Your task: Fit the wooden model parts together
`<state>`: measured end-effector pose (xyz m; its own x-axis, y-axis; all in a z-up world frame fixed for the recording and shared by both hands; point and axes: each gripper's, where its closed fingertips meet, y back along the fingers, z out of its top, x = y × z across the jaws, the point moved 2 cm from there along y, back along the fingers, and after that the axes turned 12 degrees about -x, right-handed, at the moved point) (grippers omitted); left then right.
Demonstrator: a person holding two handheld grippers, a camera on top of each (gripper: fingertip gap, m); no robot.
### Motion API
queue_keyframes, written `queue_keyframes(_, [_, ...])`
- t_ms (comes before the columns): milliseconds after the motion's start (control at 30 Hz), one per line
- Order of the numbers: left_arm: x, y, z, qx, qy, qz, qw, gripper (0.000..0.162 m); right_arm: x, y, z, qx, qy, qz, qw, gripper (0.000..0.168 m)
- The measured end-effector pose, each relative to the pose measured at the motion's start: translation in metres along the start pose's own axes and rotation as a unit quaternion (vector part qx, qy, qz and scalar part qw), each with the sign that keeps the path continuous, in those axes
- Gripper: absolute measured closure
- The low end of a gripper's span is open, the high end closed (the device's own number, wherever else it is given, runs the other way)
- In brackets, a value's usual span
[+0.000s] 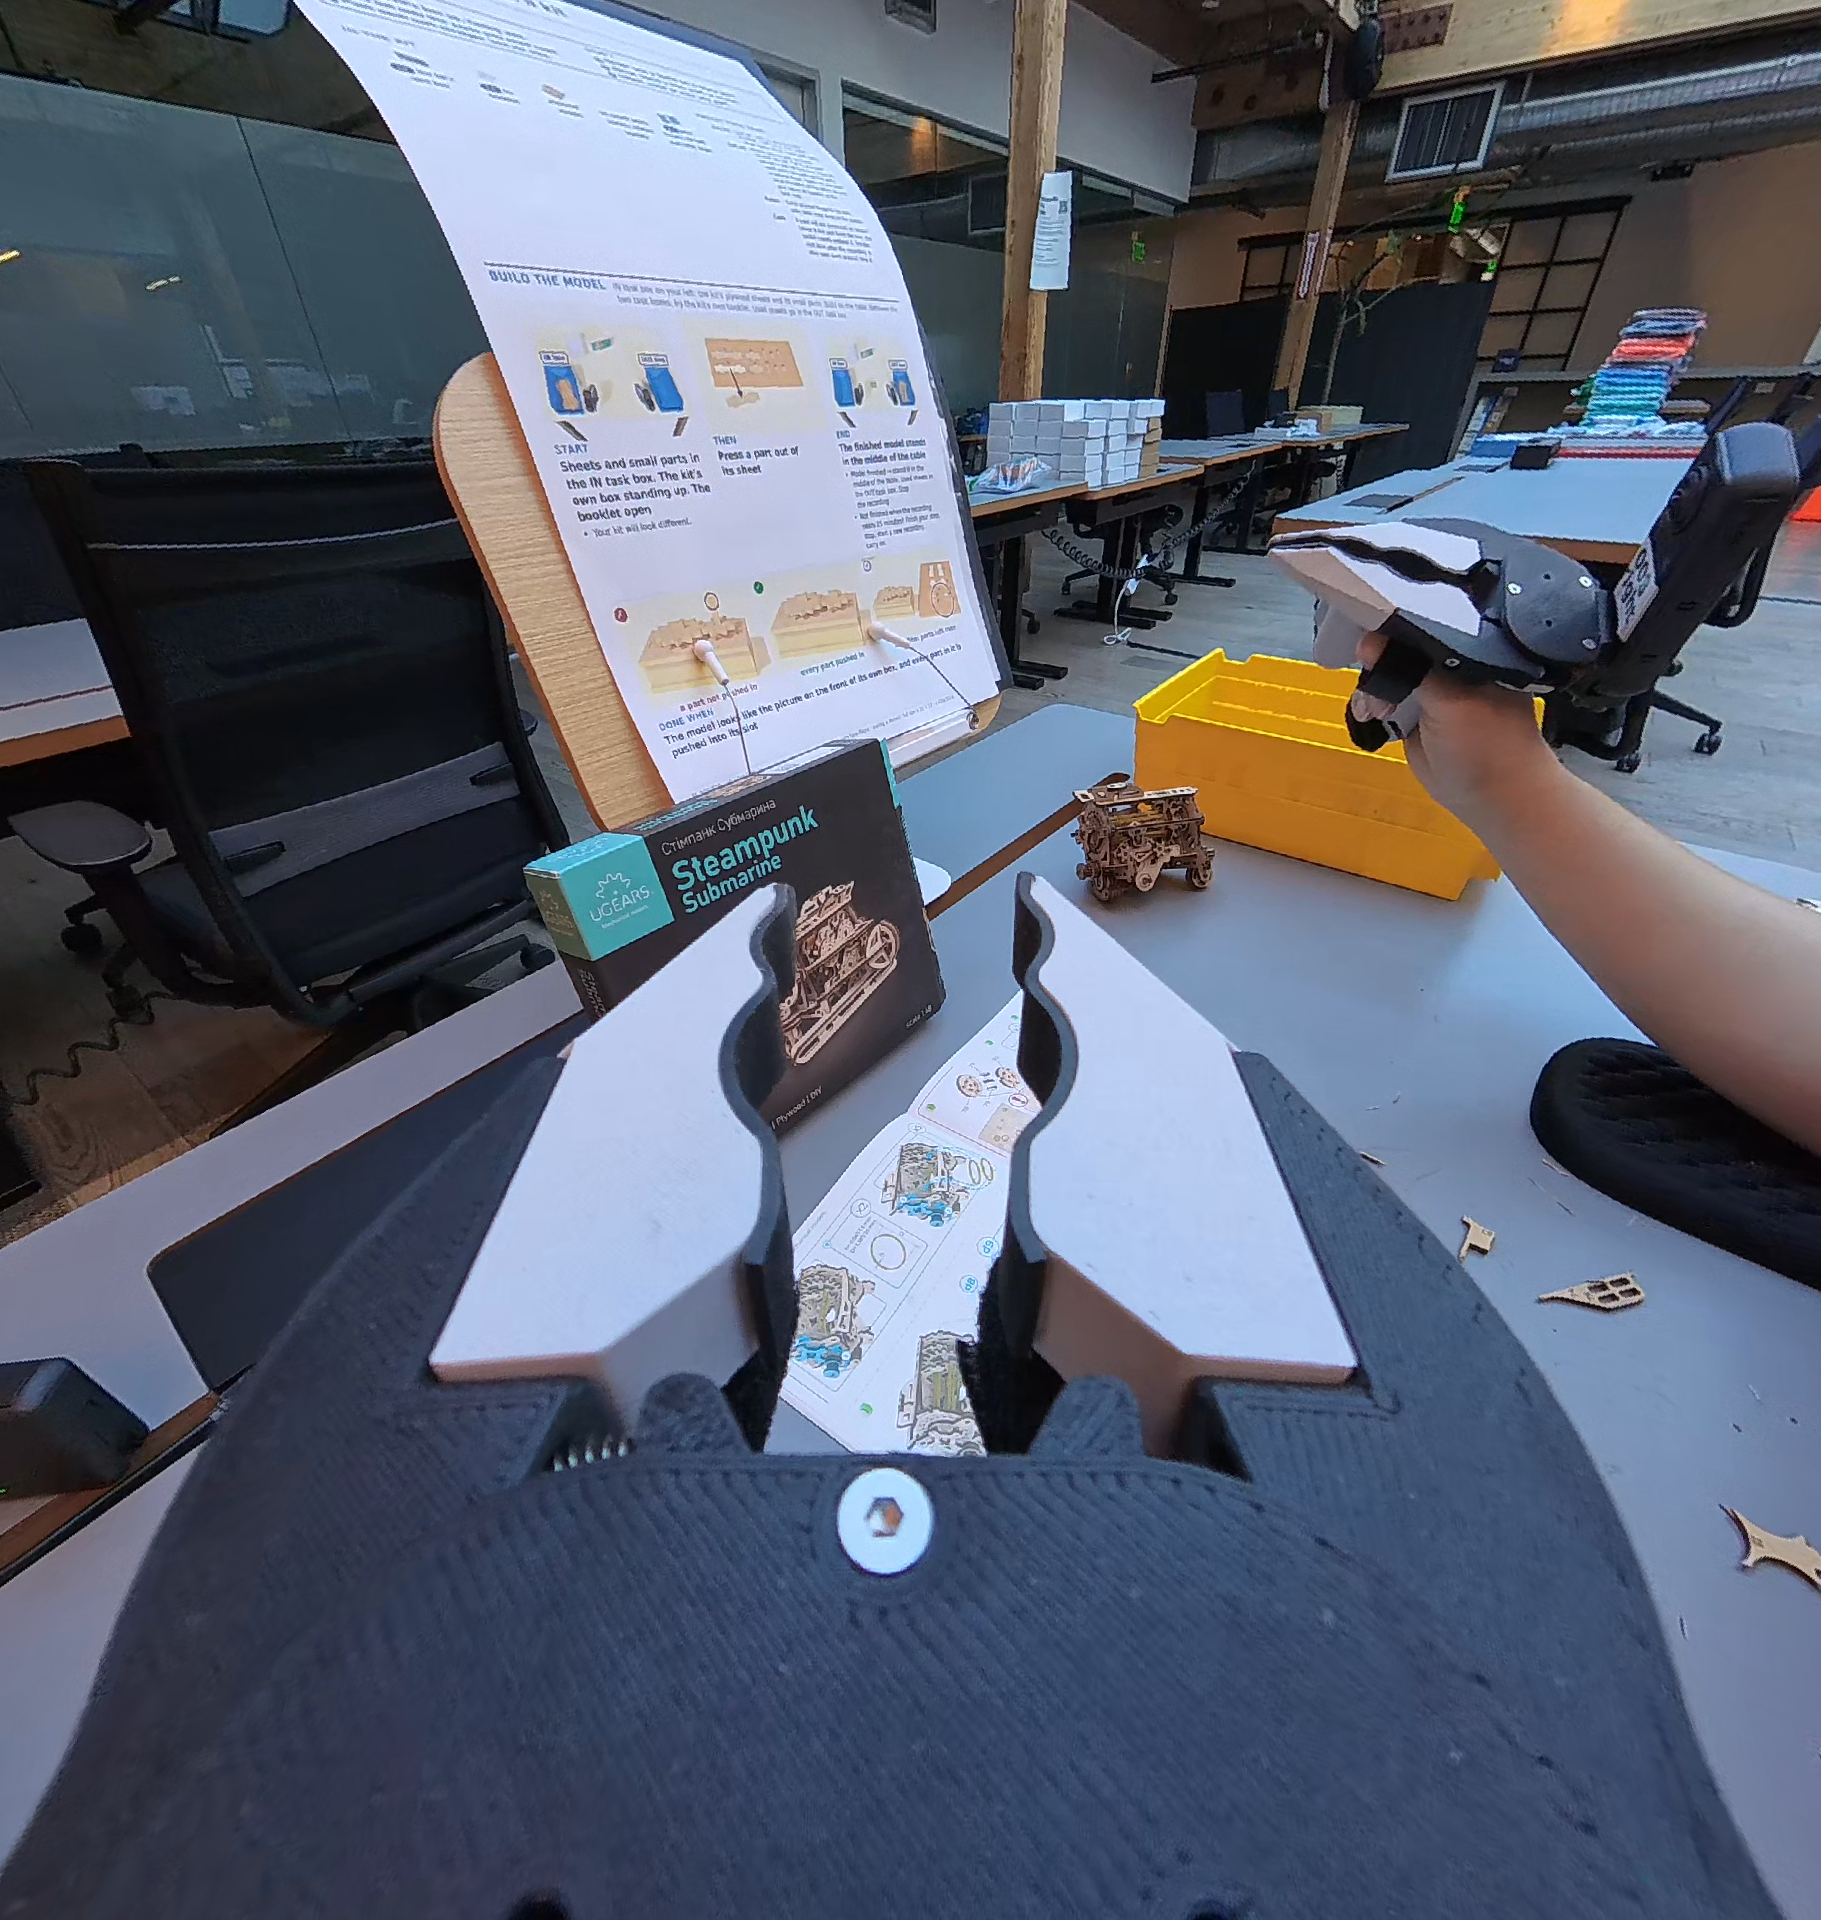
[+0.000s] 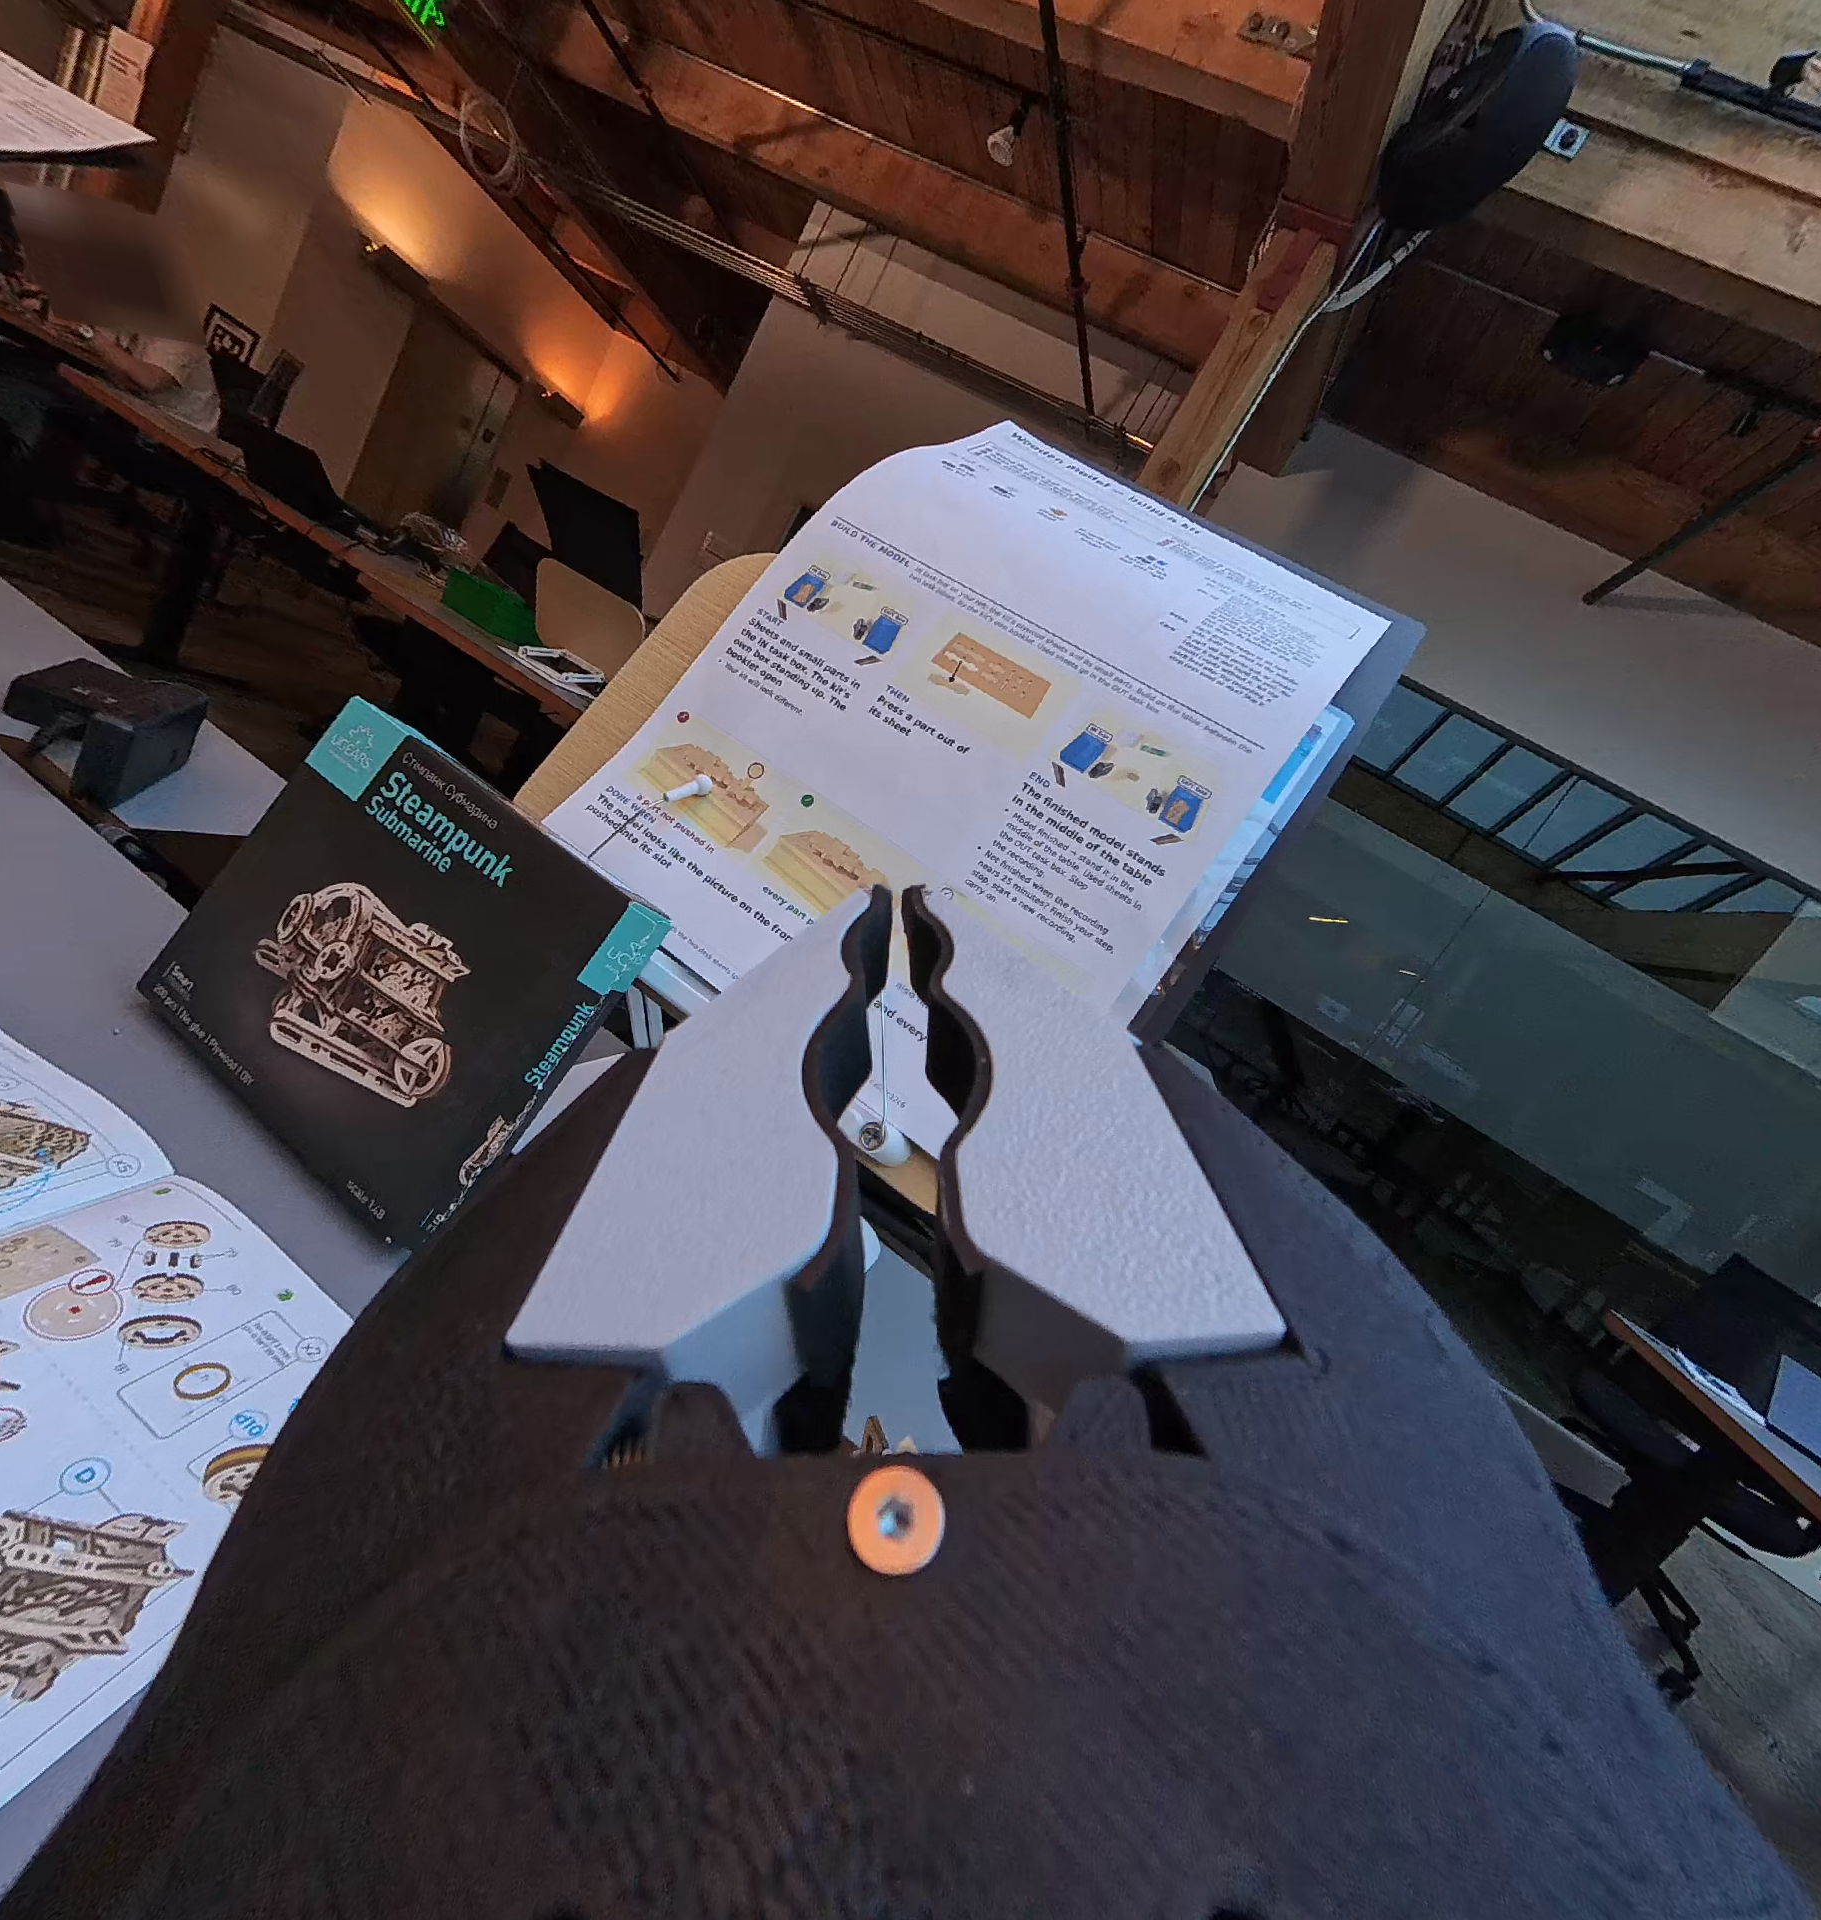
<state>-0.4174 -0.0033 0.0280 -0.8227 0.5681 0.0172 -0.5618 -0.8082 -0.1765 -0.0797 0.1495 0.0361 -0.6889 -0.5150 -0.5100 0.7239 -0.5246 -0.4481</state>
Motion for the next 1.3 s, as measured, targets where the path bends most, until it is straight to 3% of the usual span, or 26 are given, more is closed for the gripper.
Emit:
queue_keyframes(600, [-0.002,-0.001,-0.005,0.014,0.003,-0.009,1.000,0.123,0.045,-0.016,-0.022,0.039,-0.036,0.092,0.994,0.166])
queue_keyframes(767, [-0.002,-0.003,-0.008,0.019,0.003,-0.011,1.000,0.123,0.059,-0.023,-0.015,0.014,-0.095,0.110,0.989,0.167])
queue_keyframes(833, [-0.003,-0.003,-0.009,0.021,0.003,-0.013,1.000,0.123,0.088,-0.027,-0.004,-0.007,-0.156,0.182,0.971,0.167])
queue_keyframes(900, [-0.003,-0.004,-0.010,0.025,0.002,-0.013,1.000,0.123,0.140,-0.024,0.007,-0.002,-0.229,0.311,0.922,0.167])
queue_keyframes(967, [-0.003,-0.004,-0.012,0.031,0.001,-0.014,0.999,0.123,0.197,-0.017,0.007,0.059,-0.284,0.423,0.859,0.167])
queue_keyframes(1100, [-0.004,-0.004,-0.017,0.046,-0.010,-0.014,0.999,0.124,0.288,-0.002,-0.025,0.225,-0.304,0.509,0.773,0.167])
queue_keyframes(1167, [-0.004,-0.004,-0.018,0.051,-0.014,-0.015,0.998,0.124,0.307,0.007,-0.038,0.262,-0.288,0.527,0.756,0.168])
queue_keyframes(1300, [-0.004,-0.003,-0.016,0.048,-0.015,-0.015,0.999,0.124,0.284,0.001,-0.043,0.251,-0.263,0.504,0.783,0.168])
